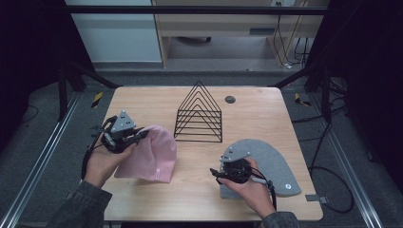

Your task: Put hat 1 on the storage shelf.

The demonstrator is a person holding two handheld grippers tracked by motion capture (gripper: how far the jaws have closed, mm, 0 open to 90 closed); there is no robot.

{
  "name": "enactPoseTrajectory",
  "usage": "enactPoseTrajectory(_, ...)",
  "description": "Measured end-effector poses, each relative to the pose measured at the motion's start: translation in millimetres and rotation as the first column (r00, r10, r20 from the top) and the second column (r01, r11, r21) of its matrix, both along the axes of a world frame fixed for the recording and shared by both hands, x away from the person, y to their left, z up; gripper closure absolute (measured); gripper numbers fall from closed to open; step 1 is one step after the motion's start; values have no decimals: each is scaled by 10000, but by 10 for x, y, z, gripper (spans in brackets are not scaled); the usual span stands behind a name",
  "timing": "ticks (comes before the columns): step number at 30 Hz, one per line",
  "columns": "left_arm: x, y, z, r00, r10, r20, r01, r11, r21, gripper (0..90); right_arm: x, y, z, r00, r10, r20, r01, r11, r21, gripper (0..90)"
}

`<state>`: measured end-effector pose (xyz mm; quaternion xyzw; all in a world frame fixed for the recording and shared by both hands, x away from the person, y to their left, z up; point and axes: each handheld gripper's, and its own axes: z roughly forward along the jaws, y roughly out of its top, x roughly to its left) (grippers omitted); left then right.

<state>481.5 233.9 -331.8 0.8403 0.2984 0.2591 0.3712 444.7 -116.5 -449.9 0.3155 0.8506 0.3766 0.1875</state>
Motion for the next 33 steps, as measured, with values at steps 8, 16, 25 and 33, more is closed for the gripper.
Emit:
enactPoseTrajectory(8,2,-114,327,9994,-100,332,100,10000,0,837,38,275,204,9977,671,-37,-669,9973,293,395)
enactPoseTrajectory(16,-6,-283,552,9973,-501,541,520,9980,-348,837,149,588,249,9927,1187,-204,-1165,9895,857,417)
enactPoseTrajectory(25,-6,-406,610,9956,-803,473,841,9929,-845,836,382,790,156,9890,1314,-674,-1184,9784,1697,468)
enactPoseTrajectory(33,74,-408,563,9967,-719,367,760,9891,-1261,835,420,735,236,9808,1875,-529,-1710,9587,2273,830)
